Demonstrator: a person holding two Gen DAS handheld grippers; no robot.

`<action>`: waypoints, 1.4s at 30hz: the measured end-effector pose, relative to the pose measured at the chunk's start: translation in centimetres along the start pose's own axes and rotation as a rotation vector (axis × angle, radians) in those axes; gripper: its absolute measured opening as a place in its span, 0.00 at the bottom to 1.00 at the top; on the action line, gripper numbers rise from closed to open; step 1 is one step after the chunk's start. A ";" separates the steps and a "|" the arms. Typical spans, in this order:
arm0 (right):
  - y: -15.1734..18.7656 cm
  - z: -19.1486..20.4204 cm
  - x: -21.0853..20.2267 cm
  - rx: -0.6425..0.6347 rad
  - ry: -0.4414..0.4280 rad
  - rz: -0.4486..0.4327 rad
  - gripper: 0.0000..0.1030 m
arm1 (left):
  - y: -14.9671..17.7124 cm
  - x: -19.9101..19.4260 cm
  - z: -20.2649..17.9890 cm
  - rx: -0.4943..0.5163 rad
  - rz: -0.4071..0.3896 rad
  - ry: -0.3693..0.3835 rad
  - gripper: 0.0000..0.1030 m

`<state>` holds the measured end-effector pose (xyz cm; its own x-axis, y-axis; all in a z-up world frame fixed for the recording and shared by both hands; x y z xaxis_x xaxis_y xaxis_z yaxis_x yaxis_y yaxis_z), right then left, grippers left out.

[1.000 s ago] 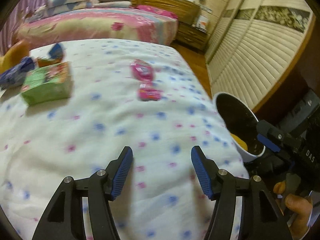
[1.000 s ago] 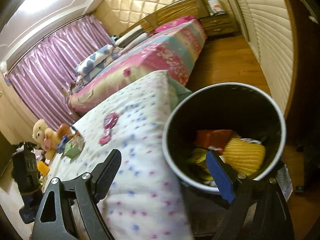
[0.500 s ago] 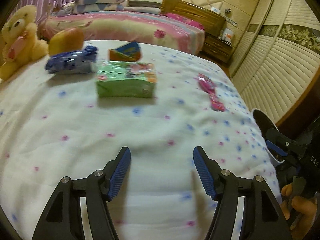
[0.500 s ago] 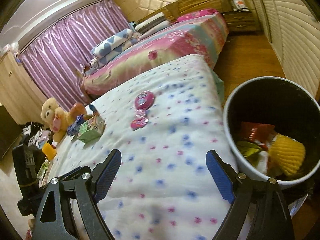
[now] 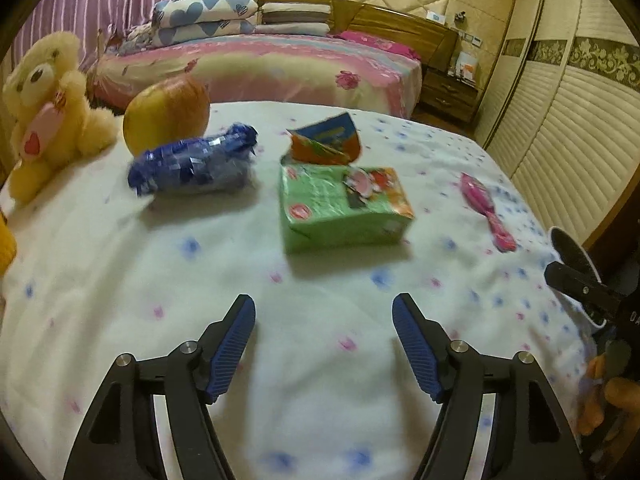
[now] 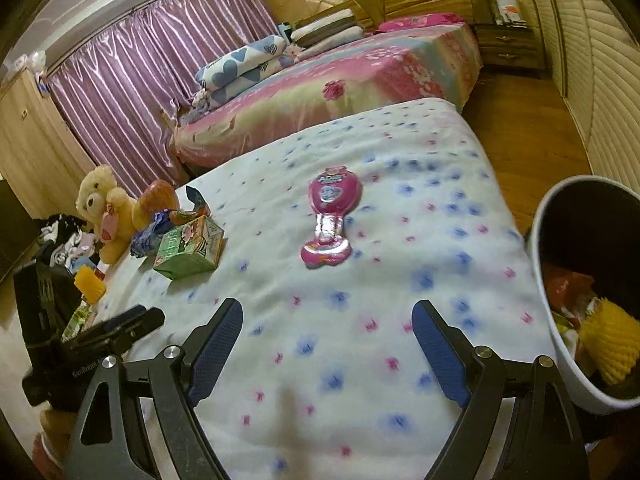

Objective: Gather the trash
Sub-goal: 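Move both tools back over the green juice box and pink lollipop card, then close left tool on the green juice box while right tool grips the pink lollipop card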

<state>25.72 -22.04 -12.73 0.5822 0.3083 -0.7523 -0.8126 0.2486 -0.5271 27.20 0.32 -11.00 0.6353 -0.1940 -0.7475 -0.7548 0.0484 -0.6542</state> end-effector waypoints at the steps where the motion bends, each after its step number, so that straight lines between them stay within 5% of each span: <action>1: -0.2 0.1 0.3 -0.007 0.004 0.002 0.85 | -0.4 0.4 0.5 0.014 0.001 -0.008 0.71; 20: -3.9 1.0 6.2 -0.089 0.090 0.054 0.84 | -5.6 7.4 0.4 0.260 0.047 0.101 0.80; 23: -4.1 1.0 6.7 -0.120 0.128 0.057 0.75 | -5.6 6.9 -0.2 0.293 0.019 0.111 0.76; 26: -4.2 0.8 6.8 -0.138 0.167 0.048 0.60 | -5.1 6.8 -0.9 0.326 0.014 0.098 0.54; 28: -4.4 0.5 6.7 -0.138 0.182 0.041 0.47 | -4.5 7.1 -1.2 0.326 0.032 0.101 0.28; 30: -4.5 0.2 6.6 -0.130 0.179 0.039 0.28 | -4.1 7.0 -1.7 0.318 0.037 0.108 0.20; 31: -4.5 0.0 6.5 -0.119 0.173 0.039 0.20 | -4.0 6.8 -1.9 0.317 0.034 0.112 0.18; 40: -2.8 -0.2 4.4 -0.079 0.081 0.045 0.20 | -1.1 4.1 -4.7 0.355 0.054 0.217 0.19; 42: -2.2 -0.4 3.5 -0.068 0.067 0.043 0.20 | -1.3 3.9 -4.2 0.353 0.054 0.208 0.27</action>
<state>29.53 -21.93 -14.35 0.5461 0.2549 -0.7980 -0.8377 0.1726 -0.5182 29.95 -4.66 -12.63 0.5222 -0.3742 -0.7664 -0.6609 0.3904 -0.6409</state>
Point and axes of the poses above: each gripper's, at about its wrist camera, not at the fingertips, and x roughly the way its jaws point, z to its left, y to its underside, the point moved 9 cm from there along x, roughly the way its jaws point, and after that the axes turned 4 degrees about x, right-handed, at the moved point
